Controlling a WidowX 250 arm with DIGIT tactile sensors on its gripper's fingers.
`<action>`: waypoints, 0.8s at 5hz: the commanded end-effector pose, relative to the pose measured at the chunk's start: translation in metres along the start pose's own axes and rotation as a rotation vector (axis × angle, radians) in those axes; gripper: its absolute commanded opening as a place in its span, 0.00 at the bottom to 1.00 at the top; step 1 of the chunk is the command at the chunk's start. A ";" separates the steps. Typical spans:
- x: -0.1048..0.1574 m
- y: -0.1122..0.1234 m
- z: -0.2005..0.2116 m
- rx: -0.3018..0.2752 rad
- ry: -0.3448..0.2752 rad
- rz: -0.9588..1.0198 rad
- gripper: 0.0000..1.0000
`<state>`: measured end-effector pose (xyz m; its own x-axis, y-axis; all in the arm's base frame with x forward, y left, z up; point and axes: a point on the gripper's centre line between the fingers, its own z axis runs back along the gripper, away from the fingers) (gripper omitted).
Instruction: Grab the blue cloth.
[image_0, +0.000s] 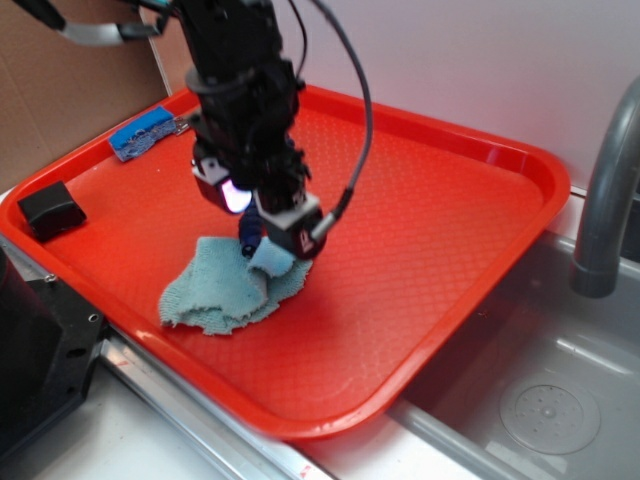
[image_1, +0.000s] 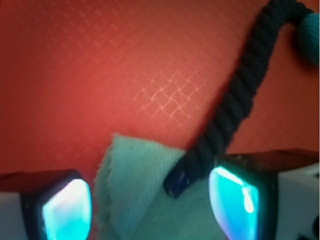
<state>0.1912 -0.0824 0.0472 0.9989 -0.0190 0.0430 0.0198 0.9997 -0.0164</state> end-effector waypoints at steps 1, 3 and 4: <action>-0.008 -0.007 -0.019 -0.082 0.059 0.113 1.00; -0.039 -0.022 -0.013 -0.075 0.112 0.118 1.00; -0.057 -0.027 0.000 -0.065 0.073 0.117 1.00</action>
<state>0.1323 -0.1034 0.0407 0.9934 0.0991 -0.0573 -0.1027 0.9927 -0.0632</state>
